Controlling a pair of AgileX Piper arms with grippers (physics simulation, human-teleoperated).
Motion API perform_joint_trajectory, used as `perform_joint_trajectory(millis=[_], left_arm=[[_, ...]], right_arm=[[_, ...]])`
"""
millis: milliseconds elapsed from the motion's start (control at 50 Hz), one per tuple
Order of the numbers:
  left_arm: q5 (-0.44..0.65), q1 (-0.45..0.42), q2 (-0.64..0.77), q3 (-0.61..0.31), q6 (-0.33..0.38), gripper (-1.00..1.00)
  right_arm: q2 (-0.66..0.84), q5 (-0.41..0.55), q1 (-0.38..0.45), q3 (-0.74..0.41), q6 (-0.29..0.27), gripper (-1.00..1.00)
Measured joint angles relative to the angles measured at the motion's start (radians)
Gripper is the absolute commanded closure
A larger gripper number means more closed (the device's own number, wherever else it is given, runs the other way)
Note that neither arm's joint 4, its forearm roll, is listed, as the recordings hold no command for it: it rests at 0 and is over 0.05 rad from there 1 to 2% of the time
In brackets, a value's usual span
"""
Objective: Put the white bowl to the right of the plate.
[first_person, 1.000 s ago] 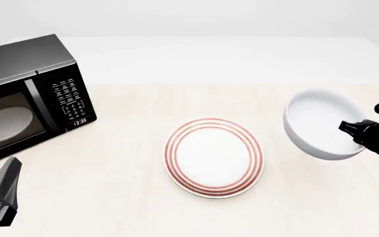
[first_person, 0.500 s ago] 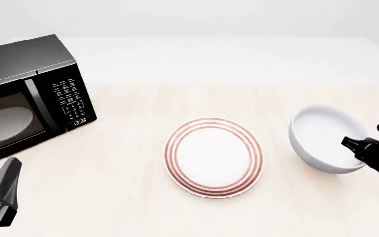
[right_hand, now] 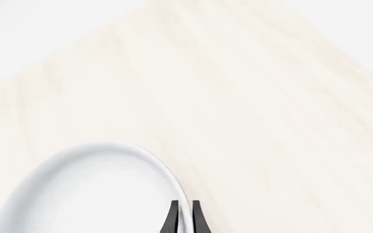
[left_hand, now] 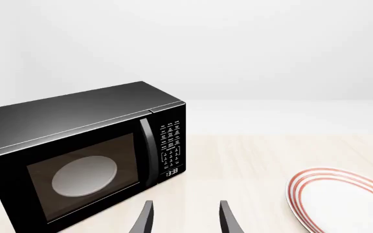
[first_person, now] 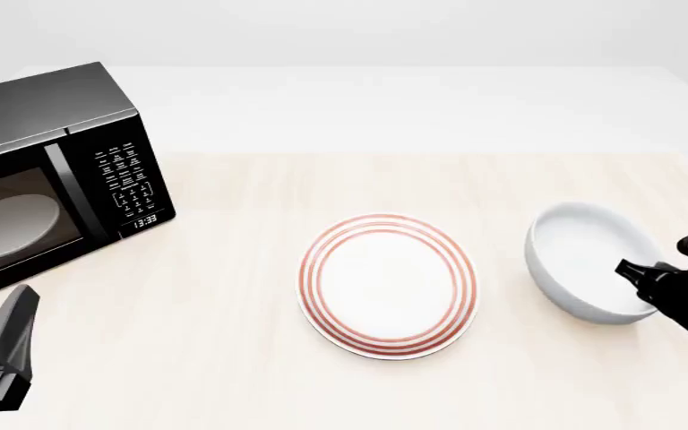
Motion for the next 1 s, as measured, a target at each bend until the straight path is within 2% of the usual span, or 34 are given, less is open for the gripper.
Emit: perform_joint_trajectory(millis=[260, 280, 440, 560, 820, 1000], left_arm=[[0.000, 0.000, 0.000, 0.000, 0.000, -1.00], [0.000, 0.000, 0.000, 0.000, 0.000, -1.00], [0.000, 0.000, 0.000, 0.000, 0.000, -1.00], [0.000, 0.000, 0.000, 0.000, 0.000, -1.00], [0.000, 0.000, 0.000, 0.000, 0.000, -1.00], [0.000, 0.000, 0.000, 0.000, 0.000, -1.00]], right_arm=[[0.014, -0.028, -0.004, -0.004, 0.013, 1.00], [0.014, -0.027, -0.002, -0.004, 0.012, -1.00], [-0.023, 0.003, 0.020, 0.006, 0.014, -1.00], [-0.107, 0.054, 0.034, 0.021, 0.013, -1.00], [-0.435, 0.269, 0.078, 0.039, -0.001, -1.00], [-0.682, 0.426, 0.140, 0.034, -0.010, -1.00]])
